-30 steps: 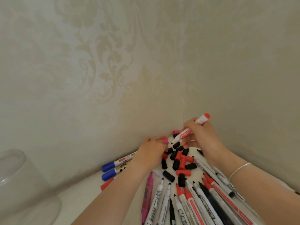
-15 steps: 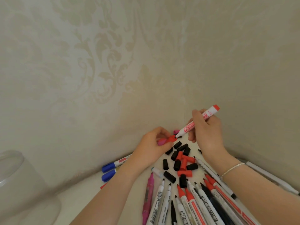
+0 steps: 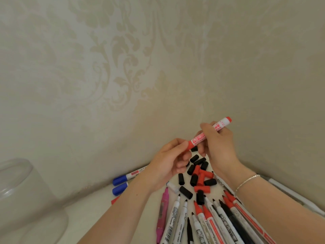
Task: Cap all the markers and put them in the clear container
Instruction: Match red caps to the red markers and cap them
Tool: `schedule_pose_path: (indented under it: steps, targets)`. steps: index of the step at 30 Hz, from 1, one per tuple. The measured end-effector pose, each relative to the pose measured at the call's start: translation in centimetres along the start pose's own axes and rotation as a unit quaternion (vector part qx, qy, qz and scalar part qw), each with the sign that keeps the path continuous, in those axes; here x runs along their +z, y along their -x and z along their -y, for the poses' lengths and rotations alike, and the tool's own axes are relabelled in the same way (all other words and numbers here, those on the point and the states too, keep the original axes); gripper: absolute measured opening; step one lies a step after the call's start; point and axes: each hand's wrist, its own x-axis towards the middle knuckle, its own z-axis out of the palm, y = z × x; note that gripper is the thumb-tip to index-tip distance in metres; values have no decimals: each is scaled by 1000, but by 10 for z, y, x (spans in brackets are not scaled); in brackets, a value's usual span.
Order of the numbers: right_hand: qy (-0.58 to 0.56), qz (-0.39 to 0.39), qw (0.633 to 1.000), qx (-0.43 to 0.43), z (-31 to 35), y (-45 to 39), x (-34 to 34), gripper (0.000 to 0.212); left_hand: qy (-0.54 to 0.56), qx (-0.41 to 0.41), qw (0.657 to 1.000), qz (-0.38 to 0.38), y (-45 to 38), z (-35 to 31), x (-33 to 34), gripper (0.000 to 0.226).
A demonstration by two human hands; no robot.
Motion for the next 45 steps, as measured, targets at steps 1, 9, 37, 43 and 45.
schedule_pose_path:
  steps: [1, 9, 37, 43, 45]
  targets:
    - [0, -2, 1000, 2, 0, 0, 2, 28, 32, -4, 999, -2, 0, 1, 2, 12]
    - [39, 9, 999, 12, 7, 2, 9, 25, 50, 22, 999, -4, 1, 2, 9, 19]
    - [149, -115, 981, -34, -3, -14, -38, 17, -792, 102, 595, 91, -18, 47, 31, 28]
    - [46, -156, 986, -38, 5, -14, -41, 27, -443, 15, 895, -48, -15, 43, 18, 15]
    - [17, -155, 987, -36, 7, -14, -40, 30, -341, 17, 936, -83, -14, 40, 11, 13]
